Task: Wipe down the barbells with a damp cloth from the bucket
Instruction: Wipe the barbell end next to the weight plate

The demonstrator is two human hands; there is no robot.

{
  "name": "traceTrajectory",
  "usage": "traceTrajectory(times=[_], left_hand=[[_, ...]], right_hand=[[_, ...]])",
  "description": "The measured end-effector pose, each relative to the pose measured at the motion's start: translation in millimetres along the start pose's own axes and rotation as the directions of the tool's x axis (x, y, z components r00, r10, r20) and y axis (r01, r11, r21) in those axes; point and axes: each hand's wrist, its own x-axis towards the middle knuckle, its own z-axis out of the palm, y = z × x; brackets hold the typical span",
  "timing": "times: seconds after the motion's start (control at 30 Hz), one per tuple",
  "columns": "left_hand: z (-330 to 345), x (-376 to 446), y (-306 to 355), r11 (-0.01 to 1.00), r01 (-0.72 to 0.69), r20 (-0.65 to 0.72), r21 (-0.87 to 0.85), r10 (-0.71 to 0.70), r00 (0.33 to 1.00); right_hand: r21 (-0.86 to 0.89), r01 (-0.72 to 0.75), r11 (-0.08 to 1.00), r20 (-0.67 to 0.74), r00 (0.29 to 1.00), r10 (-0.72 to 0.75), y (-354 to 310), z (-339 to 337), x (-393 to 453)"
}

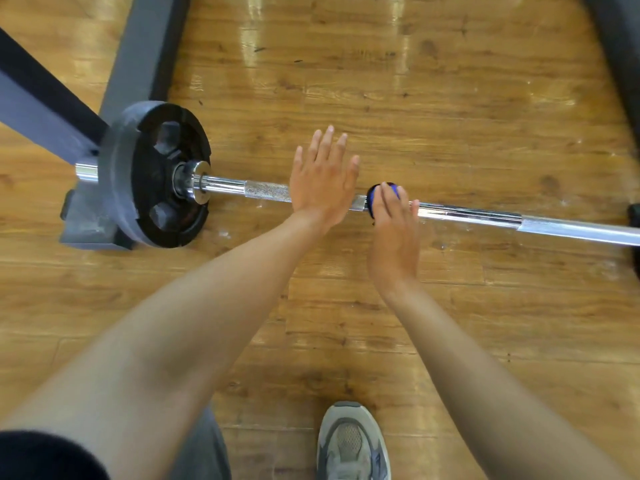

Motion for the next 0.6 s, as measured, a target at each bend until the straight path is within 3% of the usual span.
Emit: traceTrajectory(times=[0.07,0.27,0.4,0.5,0.6], left_hand=[[2.6,-2.1,2.3,1.0,0.027,0.051,0.0,-0.027,0.998],[2.4,18.2,0.6,0.996,0.09,0.236,-0.019,-0.083,0.968],[2.9,33.3,1.7,0.99,0.114,0.231,-0.084,-0.092,0.968],[3.1,39.0,2.5,0.982,0.138,0.226,-0.129,-0.107,0.968],[-1.7,40.2,3.2,0.968,0.172,0.234,-0.181,-0.127,0.964]], right_hand=[[-0.001,0.049,0.999,-0.008,0.999,-0.049,0.0,4.7,-1.5],[0.01,-0.113,0.994,-0.052,0.992,0.114,9.4,1.3,2.8],[0.004,0.048,0.999,-0.032,0.998,-0.048,-15.5,9.9,-0.2],[-0.004,0.083,0.997,-0.012,0.996,-0.083,-9.8,10.0,4.1],[-0.058,-0.103,0.993,-0.065,0.993,0.099,14.5,0.1,7.8]])
